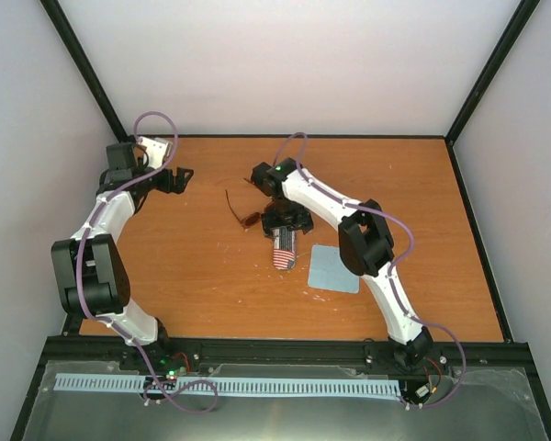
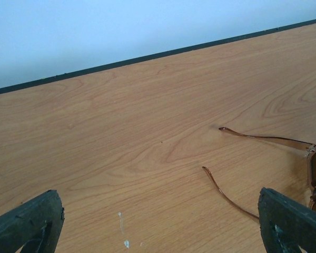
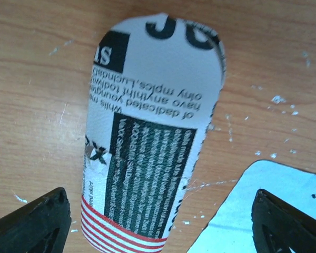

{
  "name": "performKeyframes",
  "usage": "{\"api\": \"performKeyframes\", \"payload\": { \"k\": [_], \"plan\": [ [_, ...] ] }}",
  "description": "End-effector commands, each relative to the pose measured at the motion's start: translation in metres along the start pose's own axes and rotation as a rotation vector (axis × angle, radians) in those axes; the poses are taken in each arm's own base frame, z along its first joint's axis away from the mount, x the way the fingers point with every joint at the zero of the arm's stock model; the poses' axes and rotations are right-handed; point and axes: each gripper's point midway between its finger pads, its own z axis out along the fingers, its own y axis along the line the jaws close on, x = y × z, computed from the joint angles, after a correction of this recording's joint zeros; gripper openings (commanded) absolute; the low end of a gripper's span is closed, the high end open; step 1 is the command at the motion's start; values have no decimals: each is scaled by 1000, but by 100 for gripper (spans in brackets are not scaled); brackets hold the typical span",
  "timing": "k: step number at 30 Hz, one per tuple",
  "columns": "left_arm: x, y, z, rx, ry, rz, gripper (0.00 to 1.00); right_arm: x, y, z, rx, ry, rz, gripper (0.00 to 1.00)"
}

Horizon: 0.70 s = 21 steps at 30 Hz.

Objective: Organize the sunglasses

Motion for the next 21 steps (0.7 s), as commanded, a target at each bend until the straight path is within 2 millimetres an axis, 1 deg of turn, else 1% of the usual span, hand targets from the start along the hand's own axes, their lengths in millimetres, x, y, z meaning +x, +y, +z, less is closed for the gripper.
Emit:
{"api": "performKeyframes", "payload": {
  "k": [1,3,6,8,12,18,21],
  "plan": [
    [-8,0,-9,-14,-24,37,99,16,13,10,45,51,-24,90],
    [-7,0,-9,-15,-22,42,100,20,19,15,57,61,-40,88],
    [-6,1,-10,-21,-24,49,99,24,24,19,73,67,-50,87],
    [-4,1,-10,-20,-22,48,99,25,25,22,82,68,-51,86],
    [-2,0,-11,-20,-19,46,99,27,19,29,122,82,-47,84],
    [0,-2,-13,-17,-18,36,100,28,9,32,180,80,-42,74],
    [4,-2,-12,-16,-13,29,99,30,5,36,196,89,-42,73]
  ]
}}
